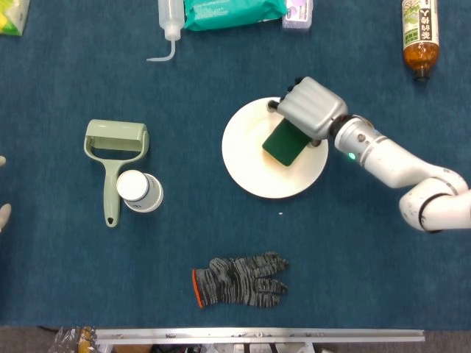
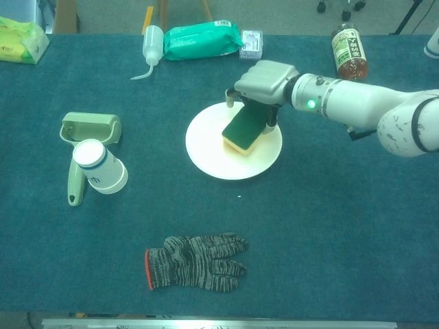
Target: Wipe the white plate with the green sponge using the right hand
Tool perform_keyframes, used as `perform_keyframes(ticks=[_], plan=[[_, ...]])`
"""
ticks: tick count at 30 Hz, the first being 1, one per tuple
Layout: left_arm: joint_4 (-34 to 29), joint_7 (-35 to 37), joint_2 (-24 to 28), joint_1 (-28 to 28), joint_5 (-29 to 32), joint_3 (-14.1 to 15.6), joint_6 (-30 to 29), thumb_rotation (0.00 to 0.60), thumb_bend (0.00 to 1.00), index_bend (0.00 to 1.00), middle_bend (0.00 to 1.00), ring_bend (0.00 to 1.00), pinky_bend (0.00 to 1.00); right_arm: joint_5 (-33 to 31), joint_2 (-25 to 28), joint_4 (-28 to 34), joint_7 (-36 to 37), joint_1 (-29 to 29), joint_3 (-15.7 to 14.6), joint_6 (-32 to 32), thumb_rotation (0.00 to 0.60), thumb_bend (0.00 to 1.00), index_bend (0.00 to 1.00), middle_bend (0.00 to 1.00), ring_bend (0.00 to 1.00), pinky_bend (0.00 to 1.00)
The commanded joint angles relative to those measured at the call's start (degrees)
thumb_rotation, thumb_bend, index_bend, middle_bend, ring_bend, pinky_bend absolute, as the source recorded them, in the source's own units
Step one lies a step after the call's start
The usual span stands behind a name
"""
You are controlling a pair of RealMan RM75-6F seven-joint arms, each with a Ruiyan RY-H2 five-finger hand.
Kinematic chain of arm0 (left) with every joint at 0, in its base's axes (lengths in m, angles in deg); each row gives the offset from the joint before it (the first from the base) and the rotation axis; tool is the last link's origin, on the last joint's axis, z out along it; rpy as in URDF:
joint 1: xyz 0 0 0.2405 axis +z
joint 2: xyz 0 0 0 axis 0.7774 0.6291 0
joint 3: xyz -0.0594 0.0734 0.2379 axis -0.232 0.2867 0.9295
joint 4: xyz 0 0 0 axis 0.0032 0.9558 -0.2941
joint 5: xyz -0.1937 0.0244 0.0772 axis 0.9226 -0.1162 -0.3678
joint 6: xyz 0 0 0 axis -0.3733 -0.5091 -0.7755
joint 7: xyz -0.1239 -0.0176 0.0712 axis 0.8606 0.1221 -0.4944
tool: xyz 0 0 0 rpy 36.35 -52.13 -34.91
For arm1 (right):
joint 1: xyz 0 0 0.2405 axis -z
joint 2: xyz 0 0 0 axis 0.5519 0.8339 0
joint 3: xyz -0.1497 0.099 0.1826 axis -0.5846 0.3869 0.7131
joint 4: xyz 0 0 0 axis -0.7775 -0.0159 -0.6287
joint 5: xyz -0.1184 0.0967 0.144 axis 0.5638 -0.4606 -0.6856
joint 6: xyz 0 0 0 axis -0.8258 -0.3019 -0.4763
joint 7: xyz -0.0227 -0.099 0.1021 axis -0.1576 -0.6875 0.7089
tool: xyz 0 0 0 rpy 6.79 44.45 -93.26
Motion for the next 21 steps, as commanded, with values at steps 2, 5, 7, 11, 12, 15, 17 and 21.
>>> perform_keyframes(ticks=[2,5,7,11,12,15,17,21], plan=[[0.1,0.2,0.0,0.1,-0.1,0.1,-0.1,0.6,0.27,0.24,0.19,0.18,0.34,-0.9,-1.2,-1.6,-0.5,-0.9,-0.4,0.6,0.6,0.0,0.28,0.53,0.4,0.31],[0.3,0.5,-0.1,0.1,-0.1,0.1,-0.1,0.6,0.27,0.24,0.19,0.18,0.34,-1.5,-1.7,-2.6,-0.5,-1.4,-0.4,0.7,0.6,0.0,0.28,0.53,0.4,0.31],[0.4,0.7,-0.1,0.2,-0.1,0.1,-0.1,0.6,0.27,0.24,0.19,0.18,0.34,-1.8,-2.0,-3.1,-0.6,-1.6,-0.5,0.8,0.6,0.0,0.28,0.53,0.4,0.31],[0.8,1.0,-0.3,0.2,0.0,0.2,0.1,0.6,0.27,0.24,0.19,0.18,0.34,-2.2,-1.6,-3.1,-0.8,-1.7,-0.9,0.3,0.6,0.0,0.28,0.53,0.4,0.31],[0.9,1.1,-0.4,0.2,0.0,0.1,0.1,0.6,0.27,0.24,0.19,0.18,0.34,-2.3,-1.4,-3.0,-0.9,-1.6,-1.1,0.2,0.6,0.0,0.28,0.53,0.4,0.31],[1.1,1.2,-0.5,0.3,0.1,0.2,0.3,0.6,0.27,0.24,0.19,0.18,0.34,-2.9,-0.8,-2.9,-1.9,-1.4,-1.7,-0.5,0.6,0.0,0.28,0.53,0.4,0.31],[1.3,1.3,-0.6,0.2,0.1,0.2,0.3,0.6,0.27,0.24,0.19,0.18,0.34,-3.5,-0.2,-2.4,-2.6,-1.1,-2.0,-1.1,0.6,0.0,0.28,0.53,0.4,0.31],[1.2,1.0,-0.7,0.2,-0.1,0.2,0.3,0.6,0.27,0.24,0.19,0.18,0.34,-4.7,1.1,-1.1,-3.9,-0.7,-2.3,-2.5,0.6,0.0,0.28,0.53,0.4,0.31]])
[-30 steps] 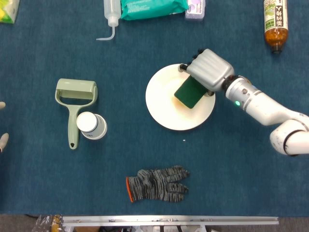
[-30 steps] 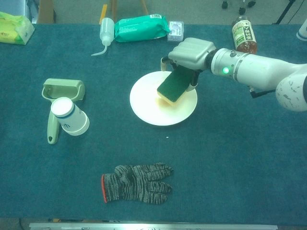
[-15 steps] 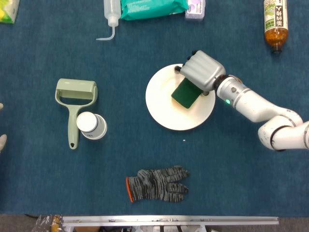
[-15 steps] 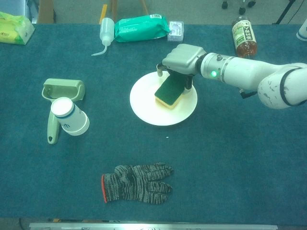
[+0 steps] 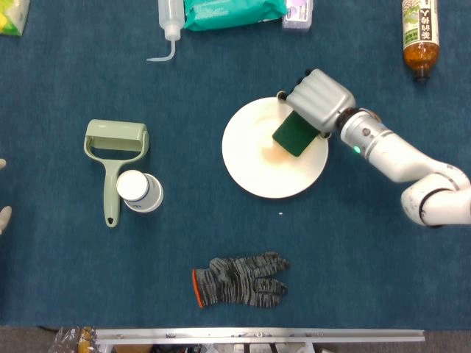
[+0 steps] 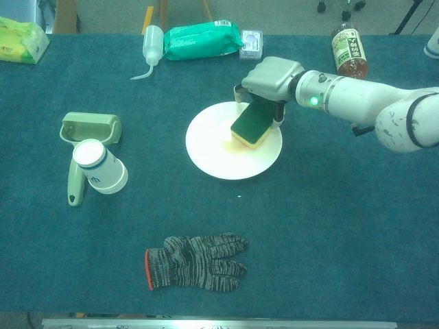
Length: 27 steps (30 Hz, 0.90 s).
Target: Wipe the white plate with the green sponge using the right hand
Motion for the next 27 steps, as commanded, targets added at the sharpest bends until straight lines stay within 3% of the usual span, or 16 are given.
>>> perform_keyframes(ticks=[1,8,15,27], plan=[[-0.2,-0.2,0.0,-0.1,-0.1,0.0,0.0,0.6,0.27,0.24,0.19,0.18,0.34,-0.9,1.0,1.2,-0.7,0.4,0.0,-1.2,0.6,0.0,0.28,0.53,0.4,0.31],[-0.8,-0.7,0.0,-0.4,-0.4,-0.1,0.1,0.6,0.27,0.24,0.19,0.18,0.34,-1.1,1.1,3.3,-1.4,-0.7,1.3,-2.8,0.6,0.0,0.28,0.53,0.4,0.31],[-0.5,-0.3,-0.1,-0.2,-0.4,0.1,-0.1,0.6,0.27,0.24,0.19,0.18,0.34,-1.6,-1.6,1.2,-1.5,-2.8,2.0,-1.4,0.6,0.0,0.28,0.53,0.4,0.31],[0.5,0.8,-0.6,-0.1,-0.4,0.1,0.1,0.6,0.27,0.24,0.19,0.18,0.34,-1.9,-4.5,-0.9,-4.0,-4.3,0.3,-1.0,0.6,0.0,0.28,0.53,0.4,0.32]])
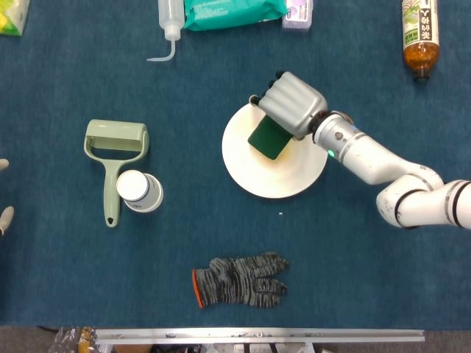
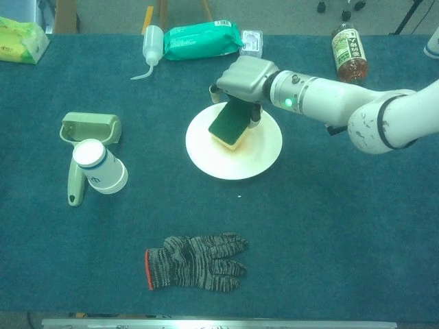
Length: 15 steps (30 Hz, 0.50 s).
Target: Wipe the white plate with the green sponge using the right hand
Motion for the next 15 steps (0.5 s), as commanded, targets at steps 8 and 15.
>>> perform_keyframes(ticks=[8,15], plan=[[0.3,0.3,-0.2,0.0,-0.1,0.1,0.0,0.6,0.27,0.24,0.19,0.18,0.34,-0.7,-0.7,0.2,-3.9,0.3,-2.0,-2.0,0.6,0.0,0.28,0.53,0.4,0.32],[0.5,0.4,-0.4,0.0,-0.1,0.2,0.2,0.6,0.27,0.24,0.19,0.18,0.34,-0.6,-0.3,0.3,-5.0,1.1,-2.6,-3.7,0.6,0.0,0.28,0.53,0.4,0.32]])
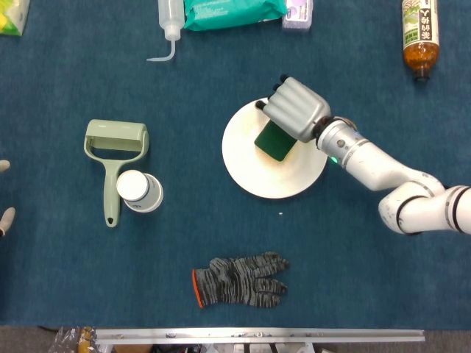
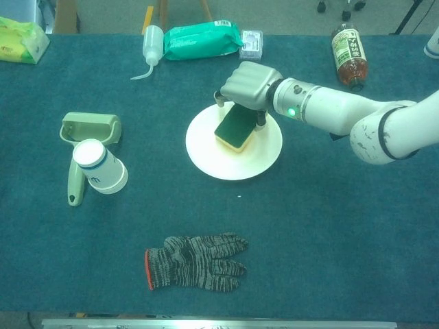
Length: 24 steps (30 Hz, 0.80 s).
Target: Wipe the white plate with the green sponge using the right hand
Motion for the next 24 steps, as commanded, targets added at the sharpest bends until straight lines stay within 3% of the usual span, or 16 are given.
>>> perform_keyframes(ticks=[1,13,24], plan=[[0.1,0.0,0.0,0.0,0.0,0.0,0.1,0.6,0.27,0.24,0.19,0.18,0.34,0.0,0.5,0.2,-0.3,0.4,-0.2,-0.6,0.6,0.0,0.28,0.53,0.4,0.32],[0.0,-0.3,-0.4,-0.3,-0.2,0.0,0.4,0.6,0.27,0.24,0.19,0.18,0.34,0.8,3.4,3.1,-1.0,2.1,0.5,-4.6,0.6,0.0,0.28,0.53,0.4,0.32],[0.0,0.0,-0.1,-0.1,-0.1,0.0,0.1,0.6,0.27,0.24,0.19,0.18,0.34,2.5,1.7,4.2,-1.0,0.9,1.3,-3.6,0.6,0.0,0.28,0.53,0.4,0.32]])
